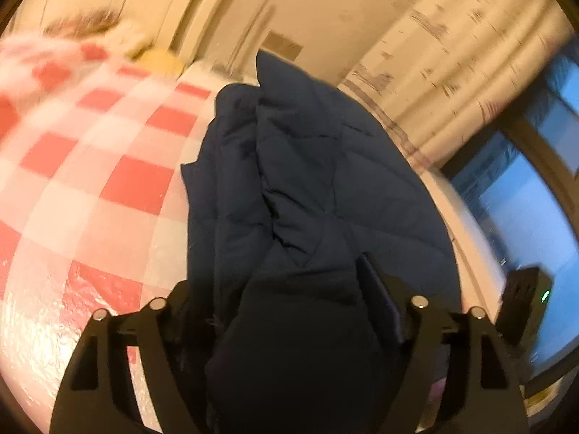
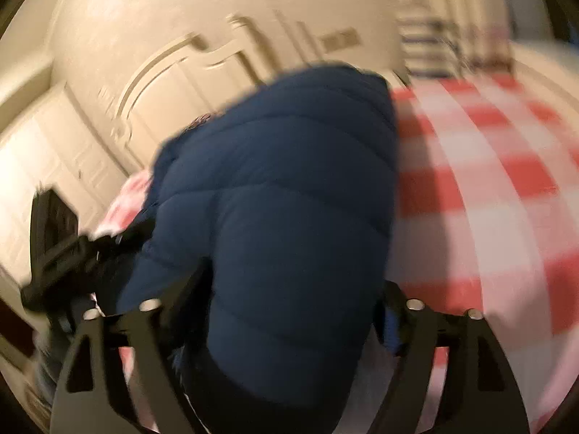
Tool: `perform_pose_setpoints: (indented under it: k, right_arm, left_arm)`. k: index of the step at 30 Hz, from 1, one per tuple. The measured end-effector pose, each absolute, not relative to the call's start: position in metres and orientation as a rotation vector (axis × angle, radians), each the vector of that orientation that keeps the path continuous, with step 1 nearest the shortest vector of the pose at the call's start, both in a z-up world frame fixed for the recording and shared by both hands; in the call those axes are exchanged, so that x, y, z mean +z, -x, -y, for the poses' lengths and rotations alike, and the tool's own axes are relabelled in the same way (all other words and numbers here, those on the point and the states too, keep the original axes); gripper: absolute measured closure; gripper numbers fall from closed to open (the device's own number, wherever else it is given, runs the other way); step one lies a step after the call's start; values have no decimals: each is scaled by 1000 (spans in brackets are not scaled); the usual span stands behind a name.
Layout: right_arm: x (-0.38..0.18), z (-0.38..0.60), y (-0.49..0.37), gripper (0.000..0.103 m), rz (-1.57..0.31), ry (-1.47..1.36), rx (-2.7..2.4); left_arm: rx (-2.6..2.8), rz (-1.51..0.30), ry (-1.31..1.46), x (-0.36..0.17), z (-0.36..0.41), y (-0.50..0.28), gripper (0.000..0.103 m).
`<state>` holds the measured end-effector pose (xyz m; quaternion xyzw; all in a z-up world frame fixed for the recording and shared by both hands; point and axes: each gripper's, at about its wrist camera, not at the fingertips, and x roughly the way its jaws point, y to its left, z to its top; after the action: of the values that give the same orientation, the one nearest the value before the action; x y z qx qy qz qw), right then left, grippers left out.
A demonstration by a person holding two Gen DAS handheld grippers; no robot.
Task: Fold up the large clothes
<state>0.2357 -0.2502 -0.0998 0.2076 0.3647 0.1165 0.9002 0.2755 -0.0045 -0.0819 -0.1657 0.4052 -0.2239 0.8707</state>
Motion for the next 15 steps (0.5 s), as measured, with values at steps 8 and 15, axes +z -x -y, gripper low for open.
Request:
perform_pose_setpoints:
  k: [8,15]
  right_arm:
    - [-28,187,-191,11,-549,-65,71]
    - [-79,133,-209,9,-636,207,4]
  left_arm:
    - [-467,-866,394,-86,2,-283,20]
    - [-380,-772,304,-39,-8,-266,20]
